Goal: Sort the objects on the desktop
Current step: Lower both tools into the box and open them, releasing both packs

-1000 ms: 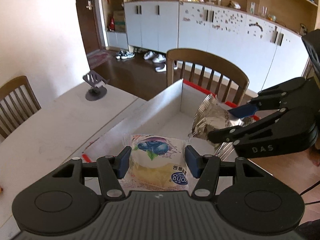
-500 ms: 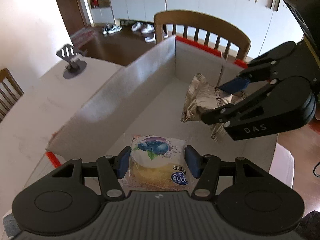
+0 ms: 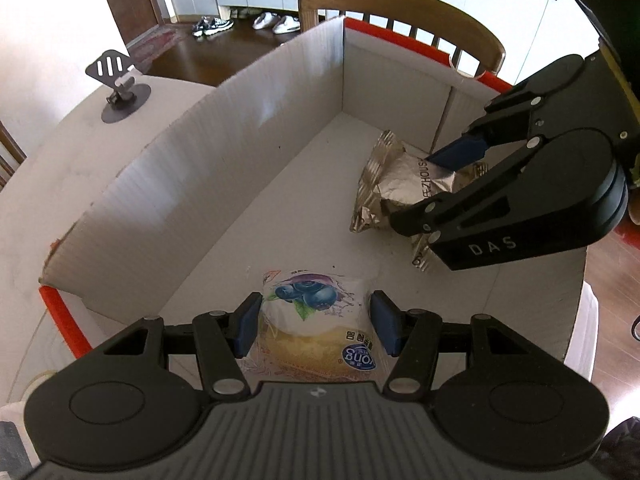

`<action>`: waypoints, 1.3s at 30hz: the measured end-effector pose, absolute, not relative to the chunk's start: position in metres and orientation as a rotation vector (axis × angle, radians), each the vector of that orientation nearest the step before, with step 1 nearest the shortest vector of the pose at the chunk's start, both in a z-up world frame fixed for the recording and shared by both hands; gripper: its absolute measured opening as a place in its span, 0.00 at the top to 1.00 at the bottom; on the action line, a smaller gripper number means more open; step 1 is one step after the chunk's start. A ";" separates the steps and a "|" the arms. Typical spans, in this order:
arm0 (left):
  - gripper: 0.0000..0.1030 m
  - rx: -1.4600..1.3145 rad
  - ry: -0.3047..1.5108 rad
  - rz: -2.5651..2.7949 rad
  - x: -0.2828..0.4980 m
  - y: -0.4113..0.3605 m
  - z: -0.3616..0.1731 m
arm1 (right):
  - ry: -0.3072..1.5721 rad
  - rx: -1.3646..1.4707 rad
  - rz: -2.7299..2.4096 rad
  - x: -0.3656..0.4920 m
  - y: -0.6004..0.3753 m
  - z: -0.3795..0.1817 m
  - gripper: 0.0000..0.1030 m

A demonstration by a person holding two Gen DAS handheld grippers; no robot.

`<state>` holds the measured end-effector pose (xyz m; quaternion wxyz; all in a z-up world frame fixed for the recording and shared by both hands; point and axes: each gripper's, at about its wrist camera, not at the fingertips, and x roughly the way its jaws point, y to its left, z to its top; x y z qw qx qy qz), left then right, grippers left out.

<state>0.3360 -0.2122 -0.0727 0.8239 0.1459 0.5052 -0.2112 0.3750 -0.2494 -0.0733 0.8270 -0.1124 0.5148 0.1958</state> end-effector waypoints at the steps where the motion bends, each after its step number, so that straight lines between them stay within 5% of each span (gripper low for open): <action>1: 0.44 0.308 1.082 -0.450 0.337 -0.212 -0.074 | 1.096 -0.238 0.415 0.376 -0.249 -0.074 0.54; 9: 0.42 0.281 1.110 -0.471 0.337 -0.211 -0.076 | 1.116 -0.238 0.417 0.378 -0.248 -0.077 0.53; 11: 0.34 0.270 1.109 -0.474 0.336 -0.211 -0.075 | 1.120 -0.236 0.416 0.379 -0.247 -0.078 0.52; 15: 0.31 0.268 1.086 -0.474 0.332 -0.209 -0.068 | 1.113 -0.228 0.423 0.376 -0.249 -0.072 0.36; 39: 0.14 0.088 0.880 -0.354 0.274 -0.183 0.007 | 0.945 -0.122 0.500 0.336 -0.272 0.000 0.16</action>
